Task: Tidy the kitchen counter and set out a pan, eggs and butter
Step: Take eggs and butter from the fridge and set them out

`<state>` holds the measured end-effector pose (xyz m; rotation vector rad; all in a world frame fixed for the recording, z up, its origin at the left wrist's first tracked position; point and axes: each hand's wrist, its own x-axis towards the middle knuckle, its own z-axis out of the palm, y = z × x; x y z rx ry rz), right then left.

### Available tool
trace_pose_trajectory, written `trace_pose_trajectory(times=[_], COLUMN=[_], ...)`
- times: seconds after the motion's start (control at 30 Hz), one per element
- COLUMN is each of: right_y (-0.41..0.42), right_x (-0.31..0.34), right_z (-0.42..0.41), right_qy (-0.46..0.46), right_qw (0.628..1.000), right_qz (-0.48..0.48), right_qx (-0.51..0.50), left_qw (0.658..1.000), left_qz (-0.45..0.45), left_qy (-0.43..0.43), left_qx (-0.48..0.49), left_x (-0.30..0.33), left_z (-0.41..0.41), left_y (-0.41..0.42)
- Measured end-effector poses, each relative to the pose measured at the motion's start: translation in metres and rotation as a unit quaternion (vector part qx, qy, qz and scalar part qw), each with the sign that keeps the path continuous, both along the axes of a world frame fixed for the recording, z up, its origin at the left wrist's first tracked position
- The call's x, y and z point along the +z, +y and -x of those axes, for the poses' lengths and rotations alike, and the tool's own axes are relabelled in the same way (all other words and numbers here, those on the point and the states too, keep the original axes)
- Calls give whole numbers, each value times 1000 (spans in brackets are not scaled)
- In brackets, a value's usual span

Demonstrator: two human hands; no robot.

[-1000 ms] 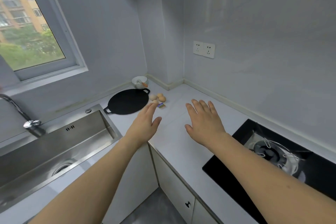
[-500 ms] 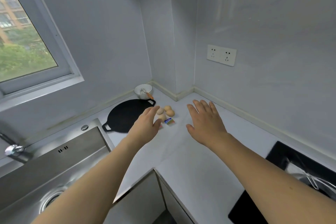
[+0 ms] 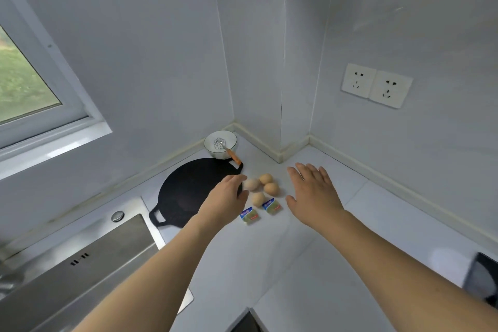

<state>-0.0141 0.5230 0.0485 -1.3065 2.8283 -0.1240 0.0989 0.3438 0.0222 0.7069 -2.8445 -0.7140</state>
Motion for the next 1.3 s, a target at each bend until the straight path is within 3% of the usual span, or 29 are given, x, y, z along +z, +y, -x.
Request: trace_pose_trajectory(times=[0.53, 0.93, 1.3], right_y=[-85, -119, -138], right_x=[-103, -157, -177], right_z=[72, 103, 105], right_qy=[-198, -216, -201], right_qw=[978, 971, 969], right_qz=[-13, -25, -14], right_qx=[-67, -103, -144], left_qw=[991, 975, 969], left_qz=[-71, -133, -132], left_qy=[-117, -160, -182], left_qx=[7, 78, 105], left_x=[-94, -132, -141], left_z=[74, 108, 115], left_y=[-37, -44, -46])
